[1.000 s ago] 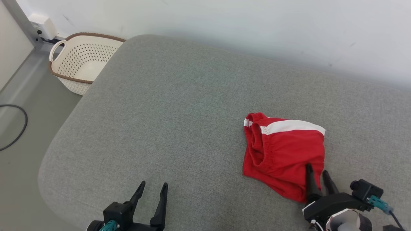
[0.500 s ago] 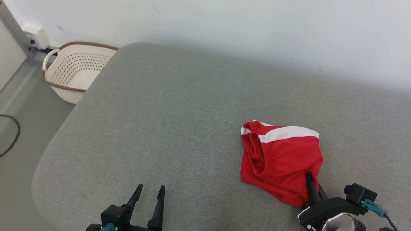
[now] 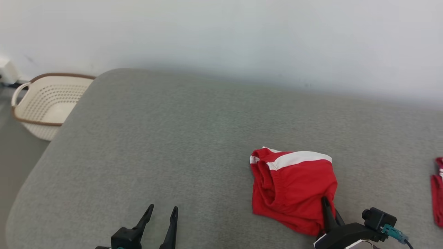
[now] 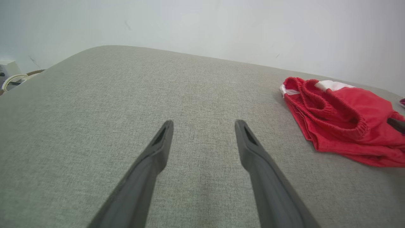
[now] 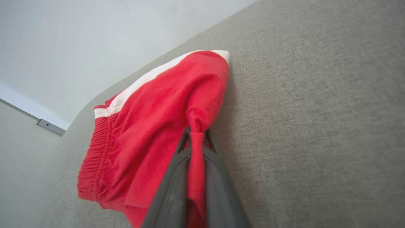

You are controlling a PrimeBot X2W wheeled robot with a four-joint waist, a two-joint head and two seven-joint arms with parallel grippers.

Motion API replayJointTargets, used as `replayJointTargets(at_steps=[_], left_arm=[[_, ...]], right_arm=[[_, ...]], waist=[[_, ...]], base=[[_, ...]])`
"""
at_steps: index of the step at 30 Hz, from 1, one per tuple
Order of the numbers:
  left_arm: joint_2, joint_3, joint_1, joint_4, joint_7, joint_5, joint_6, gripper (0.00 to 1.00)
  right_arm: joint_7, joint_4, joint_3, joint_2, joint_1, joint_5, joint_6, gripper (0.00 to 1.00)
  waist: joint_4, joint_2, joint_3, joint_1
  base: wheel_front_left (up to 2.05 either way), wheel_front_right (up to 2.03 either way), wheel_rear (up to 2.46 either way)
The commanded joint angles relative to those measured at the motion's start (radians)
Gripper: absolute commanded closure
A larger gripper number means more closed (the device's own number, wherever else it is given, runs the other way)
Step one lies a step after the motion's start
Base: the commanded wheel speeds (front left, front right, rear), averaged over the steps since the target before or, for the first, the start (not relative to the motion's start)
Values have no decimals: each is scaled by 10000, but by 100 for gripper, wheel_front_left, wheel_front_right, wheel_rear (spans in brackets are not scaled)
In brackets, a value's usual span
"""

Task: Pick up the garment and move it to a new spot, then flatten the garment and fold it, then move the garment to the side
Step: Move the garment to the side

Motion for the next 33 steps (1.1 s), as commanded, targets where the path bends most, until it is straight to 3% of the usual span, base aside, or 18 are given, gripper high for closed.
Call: replayJointTargets(at_steps=[1,33], left_arm=[[12,0,115,-48,-4,34,15,0],[13,-34,-204,-238,-4,3,24,0]], right_arm=[[1,23,-15,2,94,8,2,100],[-1,253,652,-255,-332,371,2,100]], waist=[[-563,0,-159,1],[-4980,0,453,1]], base=[[0,0,0],[0,0,0]])
